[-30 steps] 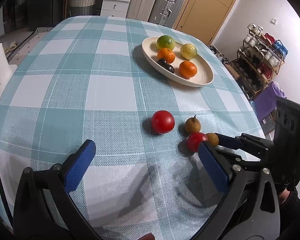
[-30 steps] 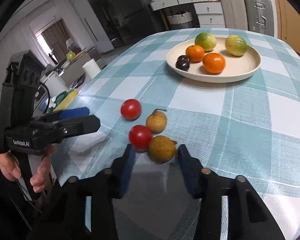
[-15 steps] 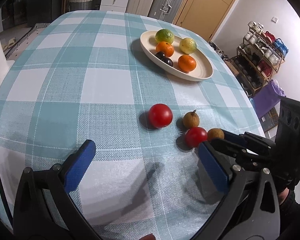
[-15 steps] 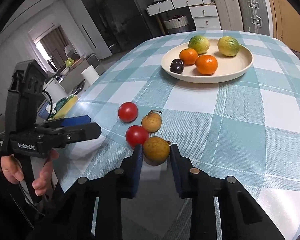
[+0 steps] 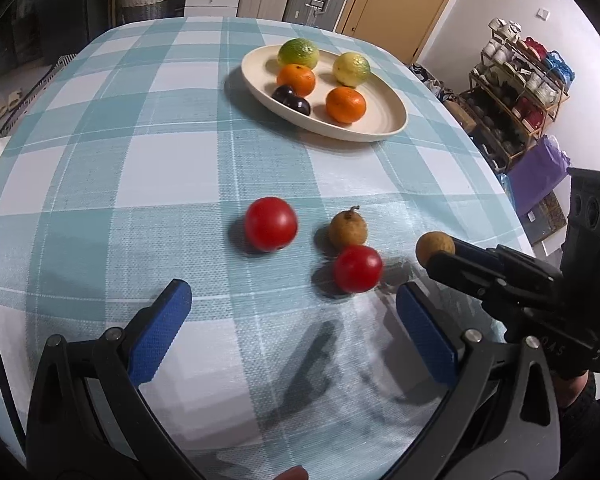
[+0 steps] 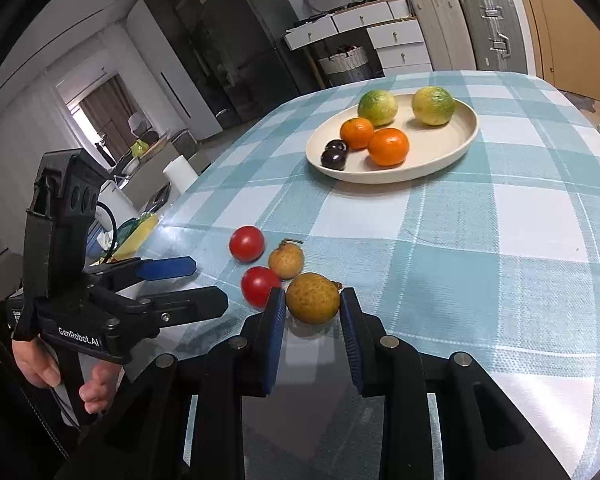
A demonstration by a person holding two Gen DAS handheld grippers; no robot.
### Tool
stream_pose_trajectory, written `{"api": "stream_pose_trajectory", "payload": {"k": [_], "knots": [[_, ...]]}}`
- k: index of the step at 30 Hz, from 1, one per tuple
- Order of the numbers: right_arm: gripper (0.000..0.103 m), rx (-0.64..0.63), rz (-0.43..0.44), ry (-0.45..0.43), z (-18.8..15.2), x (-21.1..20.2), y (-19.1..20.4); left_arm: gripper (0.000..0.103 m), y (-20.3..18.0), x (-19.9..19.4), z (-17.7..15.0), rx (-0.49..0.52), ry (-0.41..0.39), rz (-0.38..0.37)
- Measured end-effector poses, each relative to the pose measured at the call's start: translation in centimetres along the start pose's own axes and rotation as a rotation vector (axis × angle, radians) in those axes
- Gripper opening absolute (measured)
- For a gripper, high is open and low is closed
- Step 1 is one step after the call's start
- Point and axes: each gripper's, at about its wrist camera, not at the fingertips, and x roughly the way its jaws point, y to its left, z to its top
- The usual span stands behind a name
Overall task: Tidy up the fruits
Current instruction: 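Grasp a round brown fruit with the right gripper, then grasp a red tomato with the left gripper while the right gripper lifts the brown fruit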
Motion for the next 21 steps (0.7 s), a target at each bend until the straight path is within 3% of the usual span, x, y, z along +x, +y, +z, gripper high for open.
{"api": "stream_pose_trajectory", "payload": {"k": [21], "knots": [[0.028,0.059,0.006,-0.053,-1.0,-2.5,-1.7,0.102,-2.0,1.8,1.0,0.014,0.021,0.033]]}}
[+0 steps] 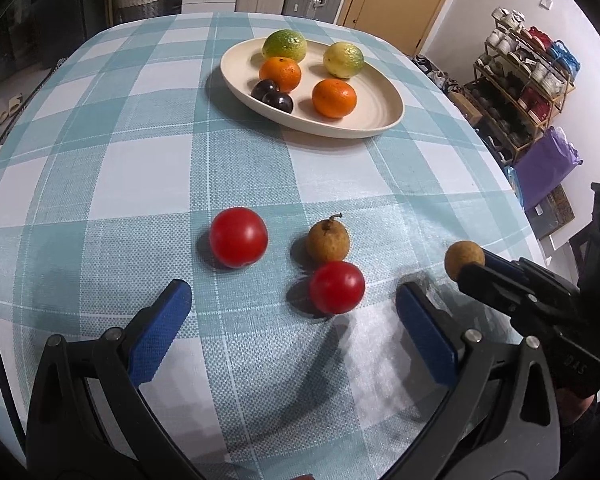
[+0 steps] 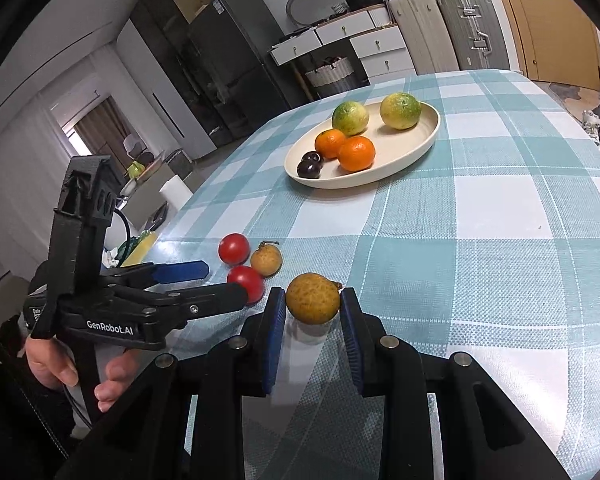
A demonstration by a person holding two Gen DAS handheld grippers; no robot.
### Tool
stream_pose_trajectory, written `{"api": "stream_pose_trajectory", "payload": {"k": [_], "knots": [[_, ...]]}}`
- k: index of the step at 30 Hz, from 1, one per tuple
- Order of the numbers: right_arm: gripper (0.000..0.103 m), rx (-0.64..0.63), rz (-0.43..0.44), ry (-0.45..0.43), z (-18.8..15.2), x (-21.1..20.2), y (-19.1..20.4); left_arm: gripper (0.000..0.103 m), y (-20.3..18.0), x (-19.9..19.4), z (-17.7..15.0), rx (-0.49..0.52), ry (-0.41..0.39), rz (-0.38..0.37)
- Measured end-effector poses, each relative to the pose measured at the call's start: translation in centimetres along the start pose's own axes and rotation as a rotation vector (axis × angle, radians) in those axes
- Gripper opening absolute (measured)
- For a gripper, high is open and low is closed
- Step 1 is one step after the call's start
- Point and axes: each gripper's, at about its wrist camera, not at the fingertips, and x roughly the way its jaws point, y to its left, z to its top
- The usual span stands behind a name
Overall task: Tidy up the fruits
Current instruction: 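Grasp a red tomato with the left gripper while the right gripper lifts the brown fruit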
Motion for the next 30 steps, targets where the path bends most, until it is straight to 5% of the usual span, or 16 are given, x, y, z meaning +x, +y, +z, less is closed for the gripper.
{"api": "stream_pose_trajectory", "payload": {"k": [6,13,21,30], "knots": [[0.028,0.006,0.001,0.004,-0.1,0.0,-0.3,0.098,-0.1,-0.4,0.0,-0.018,-0.003,-0.047],[0.028,0.009,0.002,0.0,0.0,0.0,-0.3,0.078,0.3,-0.7,0.0,-0.076,0.001,-0.146],[0.028,0.008,0.001,0.001,0.0,-0.1,-0.3,0.027,-0.1,0.0,-0.3,-0.041,0.037,-0.138],[0.028,0.004,-0.002,0.009,0.0,0.1,-0.3,0.024,-0.8,-0.8,-0.2,0.006,0.012,-0.146]]}}
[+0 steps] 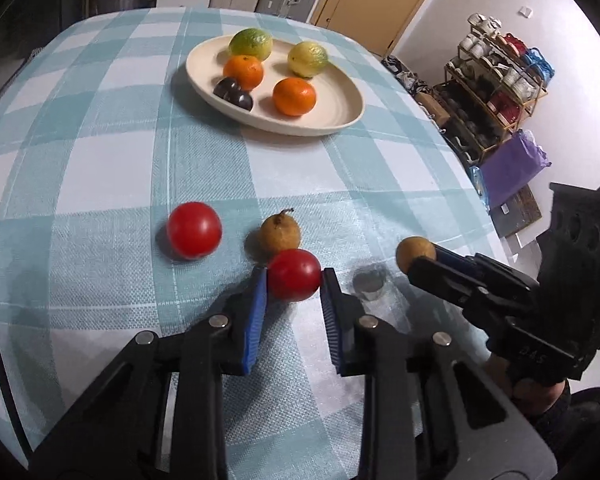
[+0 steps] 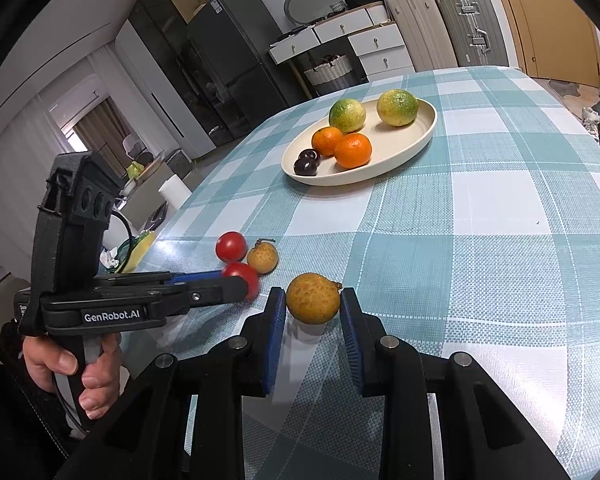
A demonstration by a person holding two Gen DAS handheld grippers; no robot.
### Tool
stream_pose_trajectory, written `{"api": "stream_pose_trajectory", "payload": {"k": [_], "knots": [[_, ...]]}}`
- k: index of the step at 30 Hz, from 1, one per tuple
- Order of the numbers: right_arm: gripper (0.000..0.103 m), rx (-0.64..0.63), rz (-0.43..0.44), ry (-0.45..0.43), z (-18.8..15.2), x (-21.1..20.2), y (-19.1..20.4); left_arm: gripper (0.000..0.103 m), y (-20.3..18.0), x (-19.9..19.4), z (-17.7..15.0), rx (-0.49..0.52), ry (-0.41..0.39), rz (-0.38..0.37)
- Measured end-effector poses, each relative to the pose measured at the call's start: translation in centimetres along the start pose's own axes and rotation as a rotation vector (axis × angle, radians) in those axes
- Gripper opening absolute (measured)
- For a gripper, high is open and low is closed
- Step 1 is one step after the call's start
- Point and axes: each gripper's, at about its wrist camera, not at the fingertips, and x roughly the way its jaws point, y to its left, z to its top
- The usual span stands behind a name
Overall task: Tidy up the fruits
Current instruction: 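Grasp a red tomato with the left gripper while the right gripper lifts the brown fruit, then carry the brown fruit onto the plate and open the right gripper while the left gripper places the tomato there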
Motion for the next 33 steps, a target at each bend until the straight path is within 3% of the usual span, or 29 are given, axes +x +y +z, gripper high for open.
{"api": "stream_pose_trajectory", "payload": {"k": [13,21,33], "knots": [[0.028,-0.024,0.019,-0.033,2.8,0.4,0.4,0.024,0.6,-2.7,2.6,0.007,-0.072,-0.011],[0.028,-0.005,0.013,-0.073,7.0,1.4,-0.6,0.024,1.0,-3.0,6.7,0.023,-0.113,-0.036],[0.028,-0.03,0.025,-0.112,12.6,3.3,-0.7,0.024,2.8,-2.3,11.9,0.016,-0.156,-0.003]]}}
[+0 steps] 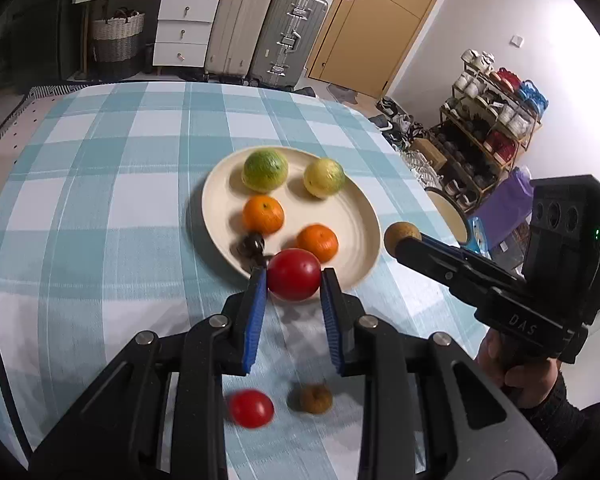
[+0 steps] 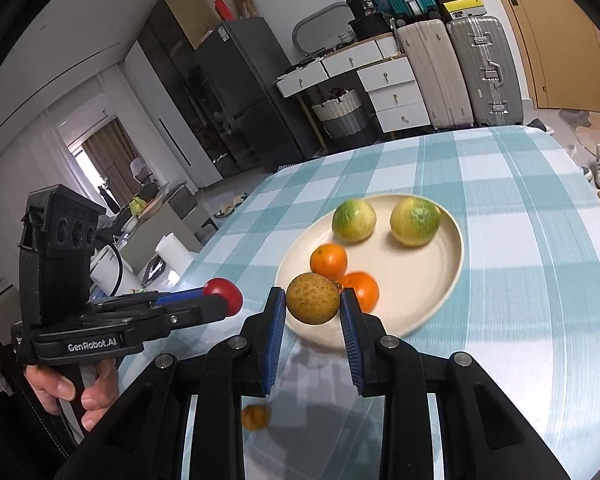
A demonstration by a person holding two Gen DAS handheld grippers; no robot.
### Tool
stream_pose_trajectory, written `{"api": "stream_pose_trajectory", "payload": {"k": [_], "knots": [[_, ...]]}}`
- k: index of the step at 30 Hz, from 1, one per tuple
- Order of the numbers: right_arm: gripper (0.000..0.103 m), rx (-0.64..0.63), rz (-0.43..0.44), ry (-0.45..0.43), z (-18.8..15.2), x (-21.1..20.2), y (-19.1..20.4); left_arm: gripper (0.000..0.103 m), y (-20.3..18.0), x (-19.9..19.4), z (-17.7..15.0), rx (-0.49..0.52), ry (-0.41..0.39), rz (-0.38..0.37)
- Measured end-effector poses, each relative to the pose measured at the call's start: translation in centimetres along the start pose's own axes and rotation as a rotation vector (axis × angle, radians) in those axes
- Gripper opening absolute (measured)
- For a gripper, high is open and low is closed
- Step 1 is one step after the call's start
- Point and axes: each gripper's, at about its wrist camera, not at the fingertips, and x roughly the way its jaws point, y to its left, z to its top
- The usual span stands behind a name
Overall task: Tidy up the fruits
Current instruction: 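Carry the brown fruit onto the plate and open the right gripper while the left gripper places the tomato there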
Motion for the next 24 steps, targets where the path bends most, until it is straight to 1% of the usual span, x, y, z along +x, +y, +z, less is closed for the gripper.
{"api": "stream_pose_trajectory", "payload": {"k": [6,9,13,16,18,20,22,24], "knots": [[0.028,-0.007,-0.019,0.005,1.9,1.9,-0.6,0.024,1.9,1.8,2.6,-0.006,-0.002,0.033],[0.028,0.001,-0.046,0.007,2.7,3.0,-1.0,0.024,3.0,2.7,3.9,-0.03,-0.011,0.014],[0.028,0.047,-0.076,0.023,3.6,4.7,-1.9,0.024,4.2,4.1,5.6,-0.049,-0.017,0.014],[0.028,0.051,-0.086,0.033,3.9,5.7,-2.1,0.024,4.5,5.4,6.5,-0.038,-0.002,0.014],[0.028,0.05,-0.091,0.039,4.1,6.3,-2.2,0.024,4.7,6.4,7.0,-0.035,0.023,0.016],[0.028,0.05,-0.104,0.048,4.2,7.0,-2.3,0.024,4.9,7.0,7.4,-0.046,0.023,0.011],[0.028,0.034,-0.122,0.052,4.3,7.5,-2.2,0.024,4.7,7.6,7.7,-0.032,0.032,0.009],[0.028,0.03,-0.123,0.064,4.2,7.9,-2.2,0.024,4.7,8.2,8.0,-0.024,0.046,0.012]]}}
